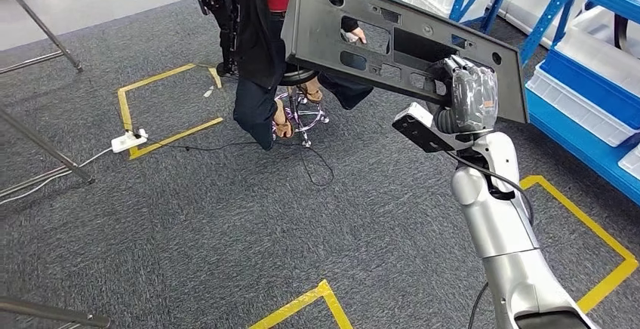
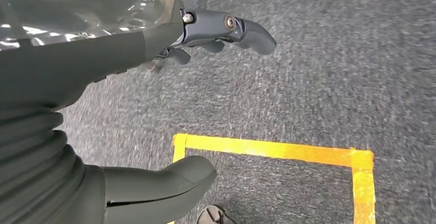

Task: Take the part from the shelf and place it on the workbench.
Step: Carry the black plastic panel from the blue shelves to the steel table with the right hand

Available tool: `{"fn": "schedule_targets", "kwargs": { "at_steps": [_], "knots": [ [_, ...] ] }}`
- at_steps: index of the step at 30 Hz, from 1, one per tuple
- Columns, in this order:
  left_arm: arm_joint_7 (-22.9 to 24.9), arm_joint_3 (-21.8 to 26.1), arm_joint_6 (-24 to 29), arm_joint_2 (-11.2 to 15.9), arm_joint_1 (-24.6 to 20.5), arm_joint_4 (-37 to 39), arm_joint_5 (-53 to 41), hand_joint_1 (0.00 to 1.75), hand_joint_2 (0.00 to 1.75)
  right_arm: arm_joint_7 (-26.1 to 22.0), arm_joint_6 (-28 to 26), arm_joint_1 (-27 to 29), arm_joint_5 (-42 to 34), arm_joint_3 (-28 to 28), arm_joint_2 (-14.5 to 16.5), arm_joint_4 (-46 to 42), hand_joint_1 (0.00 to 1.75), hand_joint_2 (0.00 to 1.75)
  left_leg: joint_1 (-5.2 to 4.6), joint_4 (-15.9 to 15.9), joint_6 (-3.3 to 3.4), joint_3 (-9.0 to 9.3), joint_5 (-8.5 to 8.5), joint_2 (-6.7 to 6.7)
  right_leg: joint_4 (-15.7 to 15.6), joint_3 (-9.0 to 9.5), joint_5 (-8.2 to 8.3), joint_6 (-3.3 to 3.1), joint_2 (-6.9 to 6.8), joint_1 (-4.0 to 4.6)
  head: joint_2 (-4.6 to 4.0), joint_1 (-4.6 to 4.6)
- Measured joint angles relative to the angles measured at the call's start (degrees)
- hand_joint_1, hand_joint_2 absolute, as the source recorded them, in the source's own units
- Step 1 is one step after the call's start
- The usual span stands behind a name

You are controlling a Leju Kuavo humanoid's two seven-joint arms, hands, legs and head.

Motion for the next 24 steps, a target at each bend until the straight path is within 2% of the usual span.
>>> {"fn": "schedule_targets", "kwargs": {
  "at_steps": [2,3,4,5,7,8,9,11,13,14,15,17,18,19,20,22,23,24],
  "knots": [
    [-0.4,0.0,-0.2,0.0,-0.1,0.0,-0.1,0.00,1.75,-0.1,0.0,0.0,0.0,-0.3,0.0,0.0,1.75,1.75,-0.22,-7.9,0.47,4.34,3.27,1.66,0.0,0.20,-0.20,0.04,-0.99,0.22,0.00,0.00],
    [-0.5,0.0,-0.3,0.1,-0.1,0.0,-0.1,0.00,1.75,-0.1,-0.1,0.0,0.0,-0.5,0.0,0.0,1.75,1.75,-0.45,-11.2,0.77,6.13,4.30,2.48,0.0,0.25,-0.32,0.18,-1.43,0.42,0.00,0.05],
    [-0.7,0.0,-0.5,0.1,-0.2,0.0,-0.2,0.00,1.75,-0.1,-0.2,0.1,0.1,-0.6,0.0,0.0,1.75,1.75,-0.71,-13.2,1.04,7.19,4.76,3.06,0.0,0.29,-0.45,0.37,-1.88,0.60,0.00,0.08],
    [-0.8,0.0,-0.6,0.1,-0.3,0.0,-0.3,0.00,1.75,-0.2,-0.3,0.2,0.2,-0.7,0.0,-0.1,1.75,1.75,-0.98,-13.9,1.26,7.44,4.75,3.10,0.0,0.31,-0.53,0.57,-2.33,0.72,0.00,0.11],
    [-0.9,0.0,-0.6,0.3,-0.3,-0.1,-0.6,0.00,1.75,-0.1,-0.4,0.5,0.3,-0.8,0.0,-0.2,1.75,1.75,-1.03,-14.5,1.91,7.58,5.14,1.89,-0.1,0.40,-0.74,1.07,-3.05,0.78,0.00,0.11],
    [-0.9,0.0,-0.6,0.3,-0.3,-0.1,-0.6,0.00,1.75,-0.1,-0.4,0.6,0.4,-0.9,0.0,-0.3,1.75,1.75,-0.96,-15.0,2.29,7.90,5.42,1.36,0.3,0.36,-1.05,1.28,-2.52,0.71,0.00,0.13],
    [-0.9,0.0,-0.7,0.3,-0.3,-0.1,-0.7,0.00,1.75,-0.2,-0.5,0.8,0.4,-1.0,-0.1,-0.4,1.75,1.75,-0.81,-15.5,2.73,8.25,5.72,0.84,1.6,-0.17,-1.81,1.33,-1.33,0.65,0.00,0.11],
    [-0.9,0.0,-0.7,0.3,-0.5,-0.1,-0.8,0.00,1.75,-0.2,-0.6,1.2,0.4,-1.4,-0.3,-0.5,1.75,1.75,-0.66,-16.0,3.24,8.63,6.03,-0.28,7.9,-3.12,-4.49,1.05,1.66,0.39,0.00,0.24],
    [-0.9,0.0,-0.8,0.4,-0.6,-0.1,-0.9,0.00,1.75,-0.2,-0.6,2.0,0.3,-2.0,-0.6,-0.6,1.75,1.75,-0.59,-16.0,3.35,8.64,6.06,-1.72,14.7,-6.72,-6.65,1.13,2.80,0.23,0.00,0.37],
    [-0.9,0.0,-0.8,0.4,-0.5,-0.1,-1.0,0.00,1.75,-0.2,-0.7,2.6,0.3,-2.2,-0.7,-0.7,1.75,1.75,-0.55,-16.0,3.32,8.65,6.05,-2.49,15.5,-7.32,-6.53,1.53,2.90,0.09,0.00,0.36],
    [-0.9,0.0,-0.8,0.4,-0.5,-0.1,-1.0,0.00,1.75,-0.2,-0.7,3.0,0.3,-2.4,-0.9,-0.8,1.75,1.75,-0.48,-15.9,3.23,8.68,6.01,-3.24,14.0,-6.80,-5.49,2.16,2.98,-0.14,0.00,0.35],
    [-0.9,0.0,-0.9,0.4,-0.5,-0.1,-1.1,0.00,1.75,-0.3,-0.8,3.5,0.3,-2.8,-1.1,-1.1,1.75,1.75,-0.27,-15.3,2.72,8.55,5.71,-4.63,6.5,-3.47,-2.22,3.56,4.24,-0.92,0.00,0.35],
    [-0.9,0.0,-0.9,0.5,-0.5,-0.1,-1.1,0.00,1.75,-0.3,-0.8,3.6,0.3,-3.0,-1.2,-1.3,1.75,1.75,-0.26,-14.8,2.31,8.34,5.47,-5.25,3.3,-1.92,-1.01,3.82,4.96,-1.13,0.00,0.35],
    [-0.9,0.0,-0.9,0.6,-0.5,-0.1,-1.1,0.00,1.75,-0.4,-0.9,3.8,0.2,-3.2,-1.2,-1.4,1.75,1.75,-0.29,-14.5,1.90,8.05,5.31,-5.74,1.3,-0.95,-0.36,3.72,5.49,-1.19,0.00,0.32],
    [-0.9,0.0,-0.9,0.7,-0.5,-0.1,-1.2,0.00,1.75,-0.4,-1.0,3.9,0.2,-3.3,-1.2,-1.6,1.75,1.75,-0.33,-14.3,1.54,7.78,5.27,-6.15,0.8,-0.67,-0.25,3.32,5.67,-1.08,0.00,0.25],
    [-1.0,0.0,-0.9,0.7,-0.3,-0.1,-1.2,0.00,1.75,-0.4,-1.0,4.2,0.3,-3.3,-1.2,-1.9,1.75,1.75,-0.15,-14.4,0.99,7.42,5.48,-6.77,0.7,-0.65,0.00,2.38,4.78,-0.88,0.00,0.19],
    [-1.0,0.0,-0.9,0.7,-0.2,-0.1,-1.3,0.00,1.75,-0.4,-1.0,4.2,0.5,-3.3,-1.1,-2.0,1.75,1.75,-0.08,-14.1,0.75,7.23,5.27,-6.18,0.7,-0.61,0.09,2.00,4.37,-0.89,0.00,0.13],
    [-1.0,0.0,-0.9,0.7,-0.2,-0.1,-1.5,0.00,1.75,-0.4,-1.0,4.1,0.7,-3.3,-1.0,-2.1,1.75,1.75,-0.05,-13.0,0.51,6.67,4.54,-4.92,0.6,-0.52,0.15,1.59,3.88,-0.89,0.00,0.04]
  ]
}}
